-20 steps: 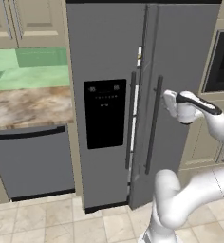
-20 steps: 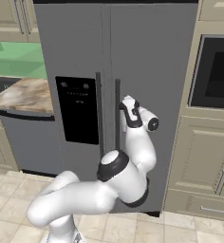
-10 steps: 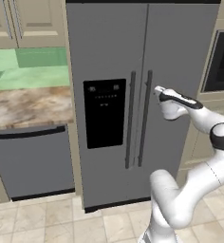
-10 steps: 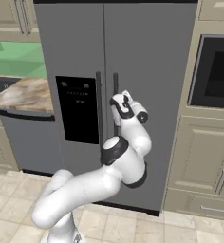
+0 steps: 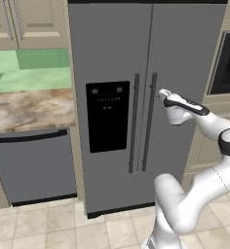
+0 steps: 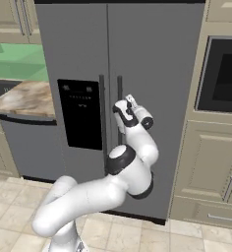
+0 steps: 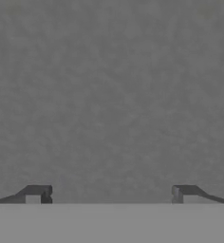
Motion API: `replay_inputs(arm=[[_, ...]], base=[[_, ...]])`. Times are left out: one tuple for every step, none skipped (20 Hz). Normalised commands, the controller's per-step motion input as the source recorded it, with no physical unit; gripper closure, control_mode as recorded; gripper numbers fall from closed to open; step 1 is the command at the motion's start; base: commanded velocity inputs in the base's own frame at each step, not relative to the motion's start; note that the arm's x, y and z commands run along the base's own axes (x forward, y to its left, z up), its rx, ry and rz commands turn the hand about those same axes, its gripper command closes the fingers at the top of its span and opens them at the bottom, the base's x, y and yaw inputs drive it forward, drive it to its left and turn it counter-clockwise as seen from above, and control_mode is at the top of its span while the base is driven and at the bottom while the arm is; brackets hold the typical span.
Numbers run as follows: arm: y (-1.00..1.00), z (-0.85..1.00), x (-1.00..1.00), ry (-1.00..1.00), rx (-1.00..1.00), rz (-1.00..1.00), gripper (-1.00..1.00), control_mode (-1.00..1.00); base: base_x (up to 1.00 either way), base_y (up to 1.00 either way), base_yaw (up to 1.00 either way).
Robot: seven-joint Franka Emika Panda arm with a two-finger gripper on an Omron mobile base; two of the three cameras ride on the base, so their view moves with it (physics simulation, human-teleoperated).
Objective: Pick up the frozen steak from the freezer, place it on any shelf in the fridge, and close the fridge and freezer doors when done.
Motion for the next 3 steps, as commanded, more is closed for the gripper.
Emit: replay_inputs(arm=[[0.00,0.00,0.00,0.00,0.00,0.00,-1.00,-1.00],[0.00,0.00,0.00,0.00,0.00,0.00,-1.00,-1.00],[0.00,0.00,0.00,0.00,0.00,0.00,-1.00,-1.00]], base=[[0.00,0.00,0.00],[0.00,0.00,0.00],[0.00,0.00,0.00]])
